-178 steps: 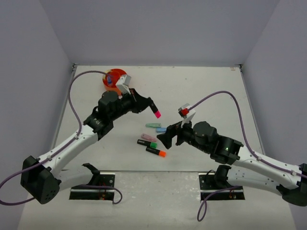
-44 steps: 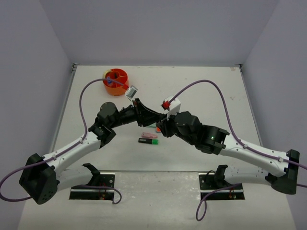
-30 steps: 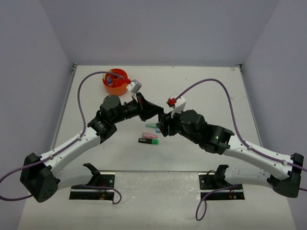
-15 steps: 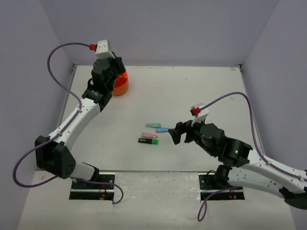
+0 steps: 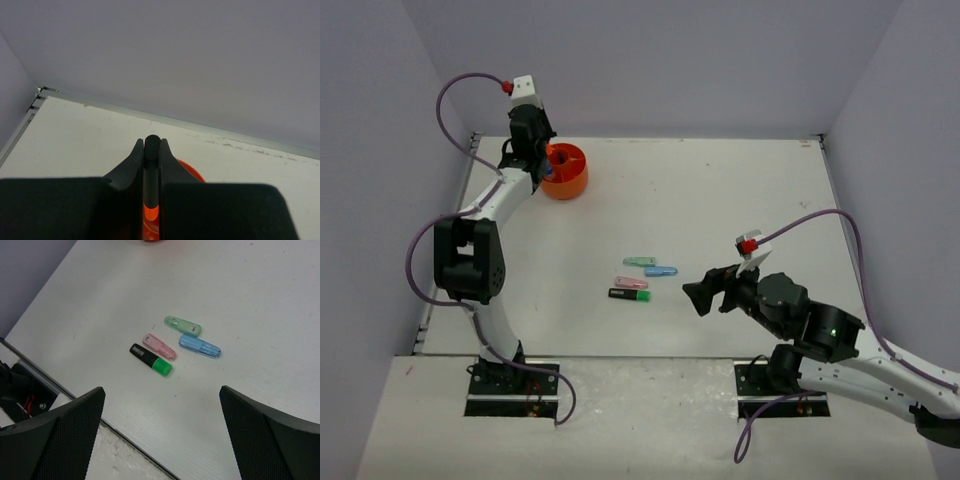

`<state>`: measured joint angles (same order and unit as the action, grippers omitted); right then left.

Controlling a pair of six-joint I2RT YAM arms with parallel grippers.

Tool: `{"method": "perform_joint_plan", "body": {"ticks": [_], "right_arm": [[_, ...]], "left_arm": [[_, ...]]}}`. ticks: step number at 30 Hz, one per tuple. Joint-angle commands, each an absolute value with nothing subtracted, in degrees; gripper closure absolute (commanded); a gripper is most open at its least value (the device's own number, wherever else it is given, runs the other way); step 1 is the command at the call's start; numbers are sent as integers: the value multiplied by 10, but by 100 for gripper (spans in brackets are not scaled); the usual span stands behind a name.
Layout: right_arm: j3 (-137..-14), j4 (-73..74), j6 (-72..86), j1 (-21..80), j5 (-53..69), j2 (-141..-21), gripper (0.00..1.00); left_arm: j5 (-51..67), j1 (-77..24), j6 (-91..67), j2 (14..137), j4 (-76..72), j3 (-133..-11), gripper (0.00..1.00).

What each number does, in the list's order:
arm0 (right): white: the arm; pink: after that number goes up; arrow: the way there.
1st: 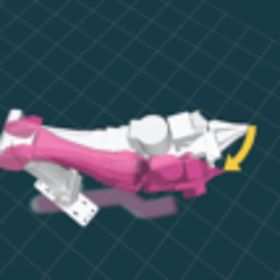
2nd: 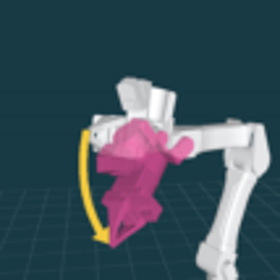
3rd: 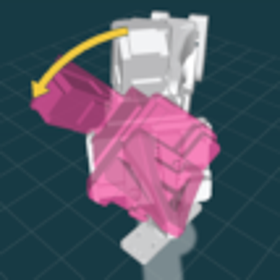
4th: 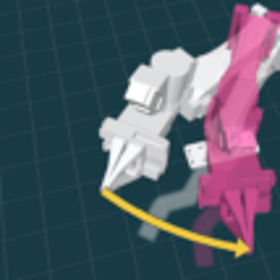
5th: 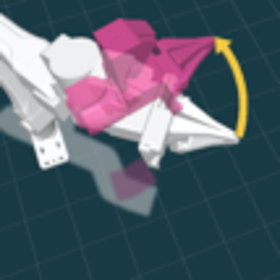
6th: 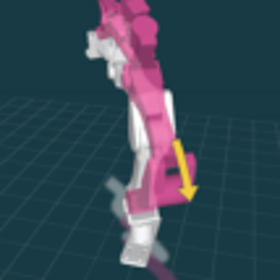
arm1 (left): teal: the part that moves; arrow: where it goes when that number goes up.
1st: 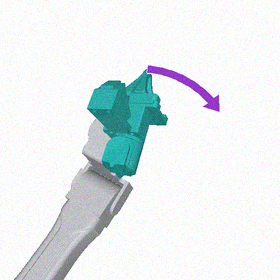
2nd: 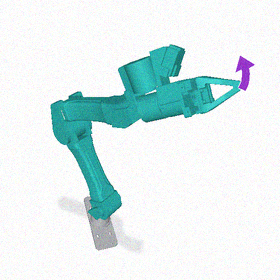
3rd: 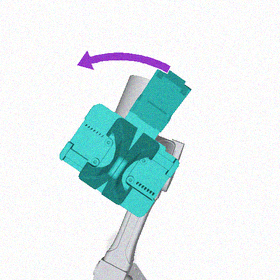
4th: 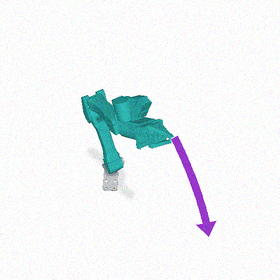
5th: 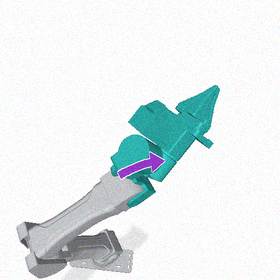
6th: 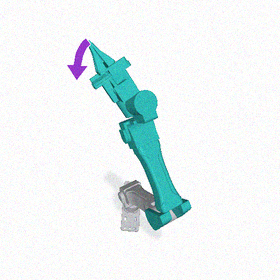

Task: Sort the stationery into containers
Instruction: Place the pen in the storage box.

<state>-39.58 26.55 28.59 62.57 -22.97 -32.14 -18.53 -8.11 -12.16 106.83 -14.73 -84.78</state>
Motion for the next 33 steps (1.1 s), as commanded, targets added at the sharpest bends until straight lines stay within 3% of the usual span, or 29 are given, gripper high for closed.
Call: {"method": "perform_joint_plan", "body": {"ticks": [1, 17, 20, 22, 23, 26, 29, 33], "right_arm": [[-388, 273, 296, 627, -218, -311, 1], [-405, 275, 289, 627, -207, -333, 1], [-407, 271, 287, 627, -205, -338, 1], [-409, 268, 286, 627, -204, -344, 1], [-409, 267, 285, 627, -203, -347, 1], [-406, 259, 281, 627, -200, -356, 1], [-401, 246, 269, 627, -195, -379, 1], [-411, 231, 230, 626, -126, -456, 1]], "left_arm": [[-162, -66, -116, 1084, -204, -879, 100], [-143, -64, -163, 1106, -238, -822, 100], [-136, -64, -164, 1104, -242, -814, 89], [-132, -65, -164, 1101, -245, -805, 90], [-130, -64, -166, 1100, -246, -802, 86], [-128, -64, -173, 1092, -248, -792, 48], [-124, -63, -180, 1054, -258, -777, 40], [-131, -64, -210, 979, -223, -777, 40]]}}
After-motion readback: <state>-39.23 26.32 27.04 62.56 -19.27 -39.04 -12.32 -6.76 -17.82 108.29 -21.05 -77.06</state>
